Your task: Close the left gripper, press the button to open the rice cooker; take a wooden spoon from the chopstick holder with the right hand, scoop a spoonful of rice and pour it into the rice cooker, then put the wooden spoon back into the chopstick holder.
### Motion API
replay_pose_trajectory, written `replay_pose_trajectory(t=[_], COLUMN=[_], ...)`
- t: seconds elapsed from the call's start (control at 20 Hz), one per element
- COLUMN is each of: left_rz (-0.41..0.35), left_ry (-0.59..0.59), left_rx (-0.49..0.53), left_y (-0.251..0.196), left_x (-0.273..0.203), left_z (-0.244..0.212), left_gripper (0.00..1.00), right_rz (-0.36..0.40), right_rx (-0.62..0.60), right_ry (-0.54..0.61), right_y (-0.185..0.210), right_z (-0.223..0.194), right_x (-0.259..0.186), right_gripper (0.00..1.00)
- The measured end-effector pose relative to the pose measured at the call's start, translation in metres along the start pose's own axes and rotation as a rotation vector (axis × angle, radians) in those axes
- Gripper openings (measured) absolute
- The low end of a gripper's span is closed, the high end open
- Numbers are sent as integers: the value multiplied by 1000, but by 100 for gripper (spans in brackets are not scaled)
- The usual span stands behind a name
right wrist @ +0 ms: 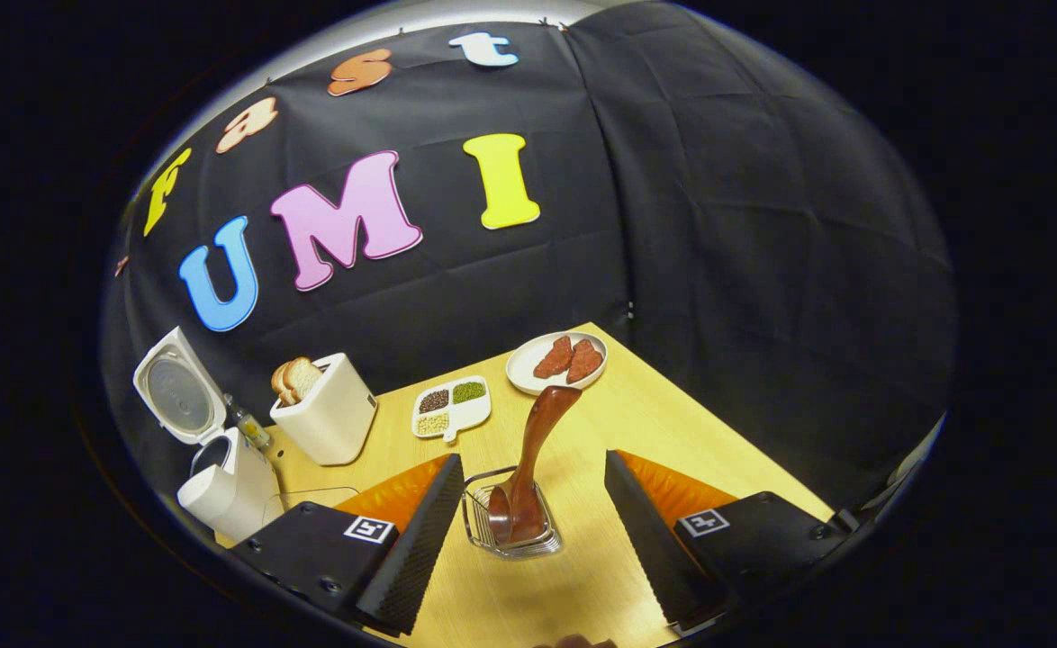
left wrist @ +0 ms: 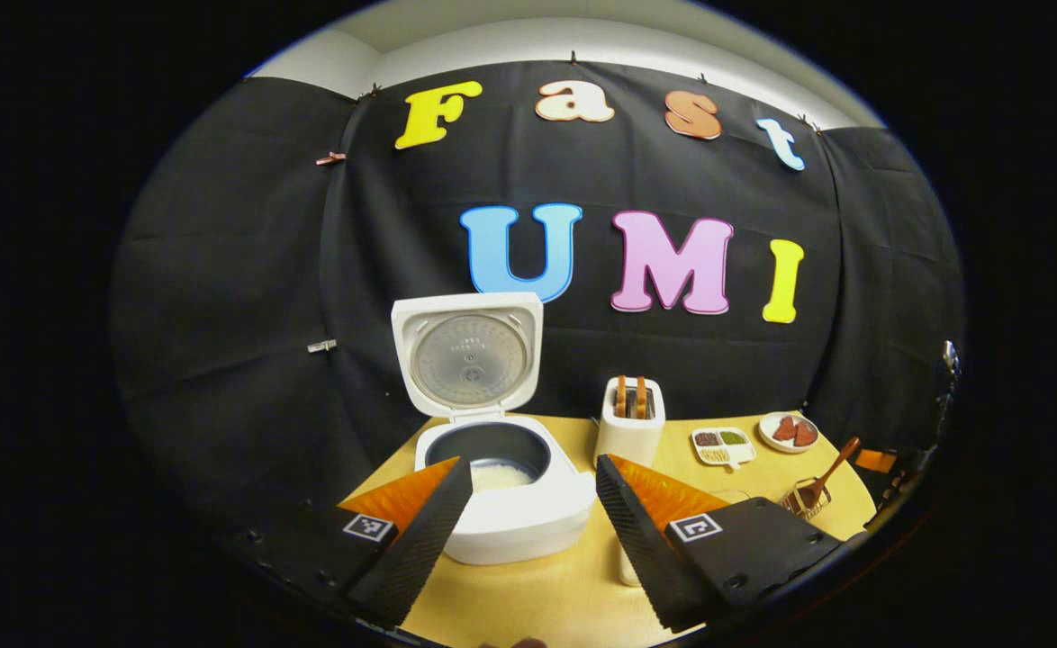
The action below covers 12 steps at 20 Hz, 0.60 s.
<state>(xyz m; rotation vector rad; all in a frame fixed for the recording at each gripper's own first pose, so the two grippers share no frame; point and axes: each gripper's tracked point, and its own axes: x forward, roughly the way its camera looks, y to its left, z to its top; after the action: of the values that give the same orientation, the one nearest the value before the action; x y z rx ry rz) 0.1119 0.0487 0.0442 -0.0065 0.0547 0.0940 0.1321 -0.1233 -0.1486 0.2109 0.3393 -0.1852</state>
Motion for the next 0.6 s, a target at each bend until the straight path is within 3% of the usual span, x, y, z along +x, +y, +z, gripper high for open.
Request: replay_pose_trajectory(t=[0.25,0.45,0.6], left_rz=[44,98,105], left_ry=[-46,-108,-143], left_rx=[-40,22,13], left_y=[33,61,70], left_x=[45,90,125], left_z=[59,106,131], left_gripper=[95,95,95], right_rz=[23,54,75], right_rx=[-161,-205,-230], right_ry=[-83,-129,-149], right_y=[16,39,55], right_z=[17,27,29], right_x=[-36,-55,-67], right_gripper=[98,99,99])
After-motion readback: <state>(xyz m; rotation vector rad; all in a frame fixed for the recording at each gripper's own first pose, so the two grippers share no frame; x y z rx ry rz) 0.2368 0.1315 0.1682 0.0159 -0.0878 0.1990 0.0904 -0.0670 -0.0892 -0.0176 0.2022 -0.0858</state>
